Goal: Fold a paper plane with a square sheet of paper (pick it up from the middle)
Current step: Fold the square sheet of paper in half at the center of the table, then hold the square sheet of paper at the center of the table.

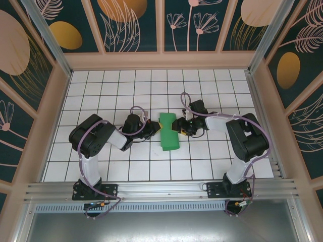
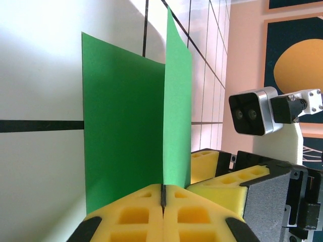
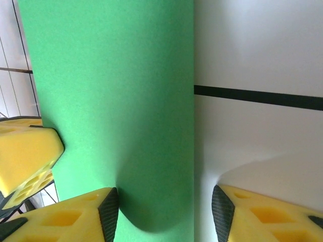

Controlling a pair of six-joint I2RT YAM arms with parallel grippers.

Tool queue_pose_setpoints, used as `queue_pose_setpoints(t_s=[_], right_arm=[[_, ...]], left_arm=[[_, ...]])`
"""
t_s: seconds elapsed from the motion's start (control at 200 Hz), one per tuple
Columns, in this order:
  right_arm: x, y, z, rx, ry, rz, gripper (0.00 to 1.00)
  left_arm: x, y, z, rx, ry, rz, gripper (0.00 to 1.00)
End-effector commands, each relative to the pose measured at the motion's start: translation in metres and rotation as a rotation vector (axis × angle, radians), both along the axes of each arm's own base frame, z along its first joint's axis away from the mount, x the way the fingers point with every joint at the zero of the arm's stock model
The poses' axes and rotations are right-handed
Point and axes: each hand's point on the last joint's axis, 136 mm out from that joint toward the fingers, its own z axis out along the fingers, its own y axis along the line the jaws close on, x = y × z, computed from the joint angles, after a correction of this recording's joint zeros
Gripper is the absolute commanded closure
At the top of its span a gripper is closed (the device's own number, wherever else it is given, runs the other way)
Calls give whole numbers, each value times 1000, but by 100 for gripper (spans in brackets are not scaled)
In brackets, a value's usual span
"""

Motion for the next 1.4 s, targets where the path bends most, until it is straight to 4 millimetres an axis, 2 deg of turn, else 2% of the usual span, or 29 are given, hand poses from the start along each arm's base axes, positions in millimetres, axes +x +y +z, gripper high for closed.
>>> queue_pose_setpoints(t_s=[0.0,0.12,0.215,0.27,0.295,0.41,0.565,0.691,0.701,0.716,0.871,1.051,1.231,1.396], right_arm=[[-4,-7,-19,-63,31,15,48],[-7,-17,-34,-129,39,12,52],[-8,-24,-43,-174,40,15,54],[-8,-27,-49,-199,40,15,55],[-8,-28,-51,-207,42,17,55],[-8,-31,-57,-235,37,37,56],[-8,-35,-65,-281,34,58,55],[-10,-34,-71,-324,25,82,55],[-11,-34,-72,-327,23,83,55],[-11,-34,-73,-335,22,86,55],[-18,-32,-84,-383,25,119,55],[-19,-31,-87,-406,28,131,55],[-18,-31,-90,-417,34,135,54],[-21,-30,-94,-433,39,151,54]], left_arm=[[3,-1,1,26,-18,3,84],[7,5,10,90,-47,24,61],[13,16,19,175,-79,64,51],[16,26,18,243,-84,96,48],[19,31,29,259,-110,116,47],[22,53,37,371,-143,188,39],[24,78,43,480,-170,270,22],[24,90,48,531,-185,302,9],[24,91,49,535,-187,302,4],[24,92,49,543,-189,307,2],[23,108,54,624,-224,333,1],[22,114,61,642,-256,347,1],[21,94,62,568,-278,274,2],[23,74,58,517,-276,194,8]])
